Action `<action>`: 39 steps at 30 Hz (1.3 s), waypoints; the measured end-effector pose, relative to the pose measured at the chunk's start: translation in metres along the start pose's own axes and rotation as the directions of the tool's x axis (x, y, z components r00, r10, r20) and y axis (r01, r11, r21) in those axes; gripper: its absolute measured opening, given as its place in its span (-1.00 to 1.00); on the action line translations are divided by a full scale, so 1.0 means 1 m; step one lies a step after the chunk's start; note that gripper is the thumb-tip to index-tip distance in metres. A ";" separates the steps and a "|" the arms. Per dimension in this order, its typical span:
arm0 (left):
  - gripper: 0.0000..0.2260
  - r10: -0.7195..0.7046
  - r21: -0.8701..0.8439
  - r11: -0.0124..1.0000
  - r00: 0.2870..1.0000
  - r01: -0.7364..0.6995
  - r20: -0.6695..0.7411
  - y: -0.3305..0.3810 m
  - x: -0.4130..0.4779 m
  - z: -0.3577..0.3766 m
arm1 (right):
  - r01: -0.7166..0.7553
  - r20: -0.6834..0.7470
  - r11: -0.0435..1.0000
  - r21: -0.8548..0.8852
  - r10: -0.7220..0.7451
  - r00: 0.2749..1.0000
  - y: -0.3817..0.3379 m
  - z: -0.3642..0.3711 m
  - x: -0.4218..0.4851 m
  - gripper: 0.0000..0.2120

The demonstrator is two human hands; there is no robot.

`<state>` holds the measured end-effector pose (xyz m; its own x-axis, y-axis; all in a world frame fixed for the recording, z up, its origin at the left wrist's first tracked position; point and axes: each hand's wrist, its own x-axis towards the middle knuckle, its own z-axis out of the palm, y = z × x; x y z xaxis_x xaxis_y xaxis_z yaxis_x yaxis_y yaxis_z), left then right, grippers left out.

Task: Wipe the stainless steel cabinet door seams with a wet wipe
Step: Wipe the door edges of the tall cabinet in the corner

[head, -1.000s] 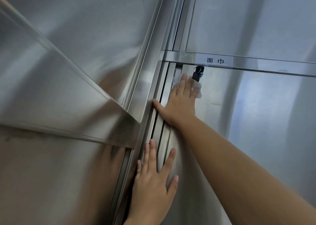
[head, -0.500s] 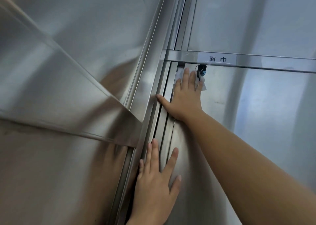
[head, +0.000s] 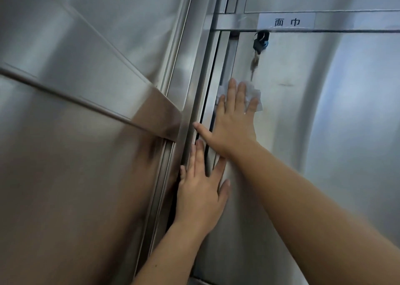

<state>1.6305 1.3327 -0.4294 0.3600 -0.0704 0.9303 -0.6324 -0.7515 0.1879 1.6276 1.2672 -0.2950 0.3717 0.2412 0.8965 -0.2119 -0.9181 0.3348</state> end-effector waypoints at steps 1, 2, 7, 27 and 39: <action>-0.51 -0.010 -0.003 1.000 1.000 0.010 0.007 0.000 -0.006 0.001 | 0.000 0.006 1.000 0.000 0.000 1.000 -0.002 0.000 -0.005 -0.09; -0.50 -0.016 0.005 1.000 1.000 0.016 0.015 0.000 -0.013 0.003 | 0.000 0.014 1.000 0.000 0.000 1.000 -0.004 0.001 -0.009 -0.09; -0.53 0.001 0.093 0.996 0.999 -0.005 0.051 -0.001 -0.053 0.002 | -0.003 0.045 1.000 0.012 0.003 0.999 -0.012 0.004 -0.034 -0.12; -0.55 0.043 0.209 0.974 0.981 -0.083 0.189 -0.029 -0.170 0.014 | -0.036 0.130 0.998 0.057 0.028 0.991 -0.052 0.020 -0.135 -0.14; -0.57 -0.026 0.197 0.980 0.960 -0.031 0.279 -0.030 -0.206 0.011 | -0.057 0.213 0.993 0.101 0.035 0.976 -0.070 0.027 -0.181 -0.18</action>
<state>1.5828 1.3627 -0.6296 0.5535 -0.2313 0.8001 -0.4957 -0.8634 0.0933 1.5994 1.2798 -0.4885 0.5480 0.1368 0.8252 -0.1407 -0.9574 0.2521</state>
